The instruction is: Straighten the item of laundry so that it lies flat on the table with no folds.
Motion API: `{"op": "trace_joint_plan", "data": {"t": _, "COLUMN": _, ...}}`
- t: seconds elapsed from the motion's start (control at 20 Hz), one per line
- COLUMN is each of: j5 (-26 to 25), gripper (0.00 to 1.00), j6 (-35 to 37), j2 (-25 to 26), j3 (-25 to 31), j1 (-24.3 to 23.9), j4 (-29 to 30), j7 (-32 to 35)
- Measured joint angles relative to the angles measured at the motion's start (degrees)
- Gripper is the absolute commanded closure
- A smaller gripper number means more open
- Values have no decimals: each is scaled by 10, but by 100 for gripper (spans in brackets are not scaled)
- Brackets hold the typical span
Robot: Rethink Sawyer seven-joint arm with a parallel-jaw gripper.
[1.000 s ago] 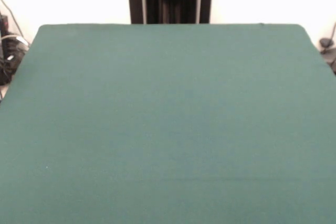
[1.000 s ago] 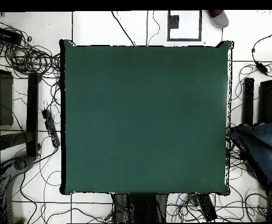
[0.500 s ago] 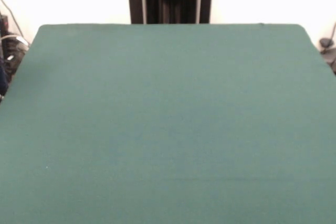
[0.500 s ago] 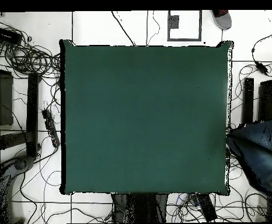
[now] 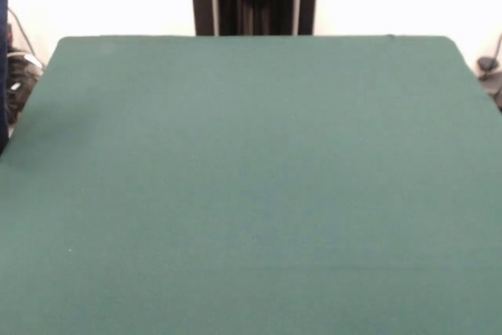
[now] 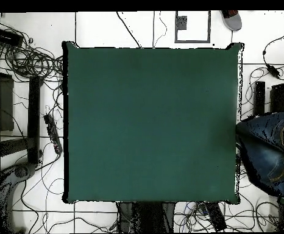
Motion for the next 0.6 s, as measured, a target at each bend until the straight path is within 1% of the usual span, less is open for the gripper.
{"op": "trace_joint_plan", "data": {"t": 0.1, "j5": 7, "gripper": 100, "j6": -23, "j2": -2, "j3": 0, "j1": -4, "j4": 17, "j7": 0}}
{"op": "trace_joint_plan", "data": {"t": 0.25, "j5": 10, "gripper": 100, "j6": -39, "j2": -6, "j3": 0, "j1": -7, "j4": 30, "j7": 0}}
{"op": "trace_joint_plan", "data": {"t": 0.3, "j5": 11, "gripper": 100, "j6": -54, "j2": -13, "j3": -1, "j1": -11, "j4": 43, "j7": 0}}
{"op": "trace_joint_plan", "data": {"t": 0.6, "j5": 11, "gripper": 100, "j6": -98, "j2": -30, "j3": -2, "j1": -23, "j4": 77, "j7": 0}}
